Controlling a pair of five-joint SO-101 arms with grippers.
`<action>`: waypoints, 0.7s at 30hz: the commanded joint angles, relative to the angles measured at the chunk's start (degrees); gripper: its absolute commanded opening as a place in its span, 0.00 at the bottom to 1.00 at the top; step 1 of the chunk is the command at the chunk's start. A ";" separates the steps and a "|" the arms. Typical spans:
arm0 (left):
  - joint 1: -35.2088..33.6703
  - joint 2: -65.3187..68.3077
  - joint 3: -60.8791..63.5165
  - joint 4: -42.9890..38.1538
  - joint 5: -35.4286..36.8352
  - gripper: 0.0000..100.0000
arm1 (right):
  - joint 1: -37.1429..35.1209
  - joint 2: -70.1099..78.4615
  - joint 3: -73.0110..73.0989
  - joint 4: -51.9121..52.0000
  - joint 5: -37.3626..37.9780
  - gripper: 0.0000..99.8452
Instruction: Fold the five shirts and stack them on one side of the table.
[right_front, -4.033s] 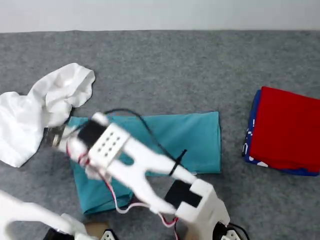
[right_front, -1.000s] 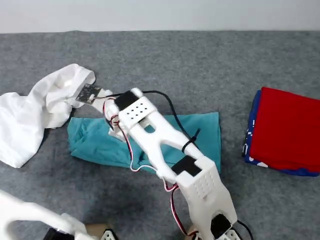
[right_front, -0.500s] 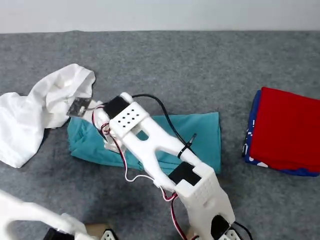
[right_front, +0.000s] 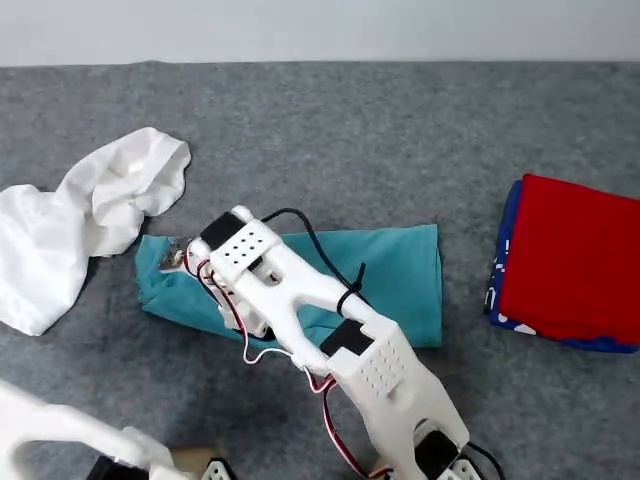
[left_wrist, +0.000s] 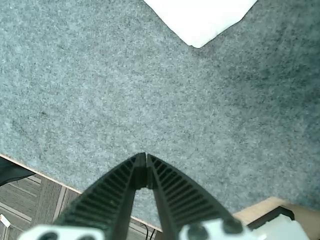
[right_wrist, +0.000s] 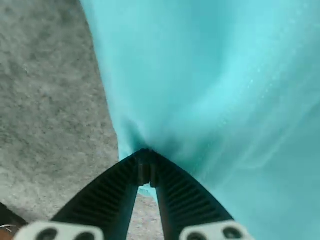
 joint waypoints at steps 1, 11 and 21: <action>0.35 -1.67 -0.84 -0.88 -0.62 0.01 | 0.66 -4.62 -5.27 1.10 0.35 0.01; 0.35 -1.93 -1.10 -0.53 -0.53 0.01 | 5.23 -10.33 -16.09 -1.89 0.35 0.01; 0.18 -6.68 -6.29 5.36 1.05 0.01 | 10.77 -11.03 -15.47 6.29 -3.25 0.01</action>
